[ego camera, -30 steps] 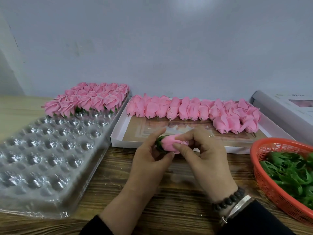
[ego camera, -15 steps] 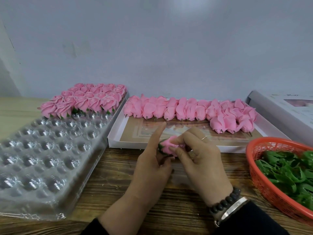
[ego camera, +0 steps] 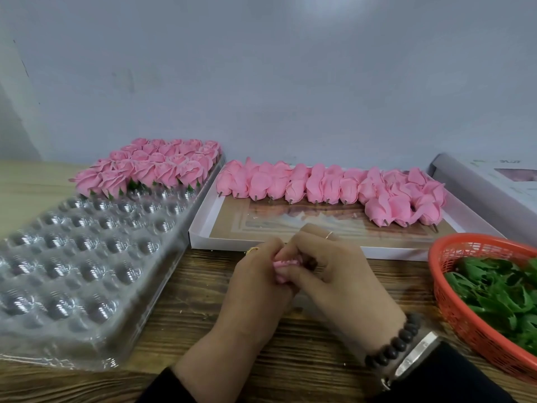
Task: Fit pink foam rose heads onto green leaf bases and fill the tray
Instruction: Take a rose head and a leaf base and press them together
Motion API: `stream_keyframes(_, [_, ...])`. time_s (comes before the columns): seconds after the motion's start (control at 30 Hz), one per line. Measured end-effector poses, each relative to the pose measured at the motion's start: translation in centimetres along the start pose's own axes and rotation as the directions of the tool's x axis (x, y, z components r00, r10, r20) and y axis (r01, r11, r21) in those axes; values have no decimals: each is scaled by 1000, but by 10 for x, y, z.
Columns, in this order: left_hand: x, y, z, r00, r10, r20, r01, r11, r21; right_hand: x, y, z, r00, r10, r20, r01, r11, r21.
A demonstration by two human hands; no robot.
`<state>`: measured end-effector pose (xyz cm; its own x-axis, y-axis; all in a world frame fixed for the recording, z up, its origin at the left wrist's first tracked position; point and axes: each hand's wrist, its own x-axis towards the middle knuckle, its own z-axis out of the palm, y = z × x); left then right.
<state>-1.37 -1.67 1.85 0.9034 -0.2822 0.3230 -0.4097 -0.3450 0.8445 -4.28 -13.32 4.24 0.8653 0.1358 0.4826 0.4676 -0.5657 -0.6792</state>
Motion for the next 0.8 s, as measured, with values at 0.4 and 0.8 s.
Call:
stream_keyframes(0.4, [3,2,-8,964,-262,50,227,708,-669,-4,2,3,952,-3,-305,29,996,80])
stream_keyframes(0.8, [3,14,-1,893,-380,241,333,198,-922,-8,7,32,986,99,-137,-104,994,-30])
